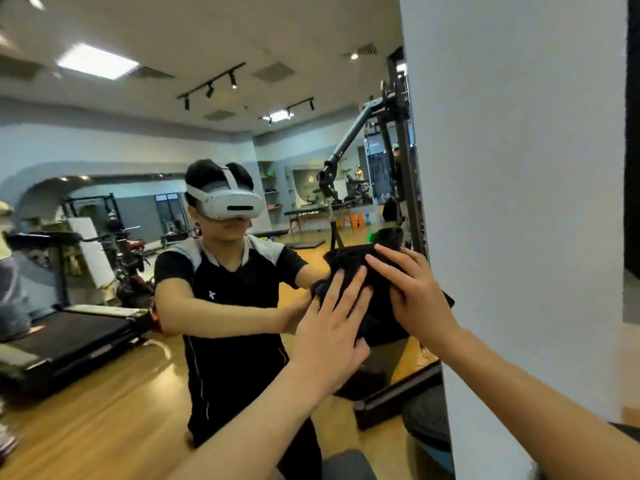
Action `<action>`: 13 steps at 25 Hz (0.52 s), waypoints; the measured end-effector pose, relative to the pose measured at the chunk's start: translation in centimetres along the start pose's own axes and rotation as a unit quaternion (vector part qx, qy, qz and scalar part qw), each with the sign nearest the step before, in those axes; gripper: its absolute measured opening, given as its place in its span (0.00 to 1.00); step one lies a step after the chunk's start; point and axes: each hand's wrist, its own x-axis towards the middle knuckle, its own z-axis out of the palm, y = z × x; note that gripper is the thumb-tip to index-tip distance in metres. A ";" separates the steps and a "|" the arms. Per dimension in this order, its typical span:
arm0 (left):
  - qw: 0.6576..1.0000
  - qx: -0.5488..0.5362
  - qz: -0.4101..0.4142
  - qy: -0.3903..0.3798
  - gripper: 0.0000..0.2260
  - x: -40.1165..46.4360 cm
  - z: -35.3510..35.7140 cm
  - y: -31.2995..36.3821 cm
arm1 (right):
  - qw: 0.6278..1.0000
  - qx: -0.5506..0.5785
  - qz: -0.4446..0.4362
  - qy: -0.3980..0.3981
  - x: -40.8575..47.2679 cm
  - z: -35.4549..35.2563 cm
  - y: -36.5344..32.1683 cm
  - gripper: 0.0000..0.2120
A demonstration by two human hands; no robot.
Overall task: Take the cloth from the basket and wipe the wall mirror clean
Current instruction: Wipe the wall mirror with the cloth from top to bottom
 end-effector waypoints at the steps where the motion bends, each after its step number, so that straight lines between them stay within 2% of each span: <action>1: 1.000 0.000 0.001 0.011 0.34 1.1 -2.4 -1.8 | 1.000 0.007 -0.011 0.010 3.0 -0.5 -1.2 0.30; 8: 0.998 0.042 0.004 0.041 0.34 6.5 -17.1 -14.0 | 0.991 0.054 -0.064 0.108 19.1 -1.3 -8.1 0.27; 13: 0.995 0.032 -0.026 0.096 0.37 6.8 -25.7 -20.9 | 0.978 0.080 -0.083 0.175 28.6 -0.4 -15.3 0.23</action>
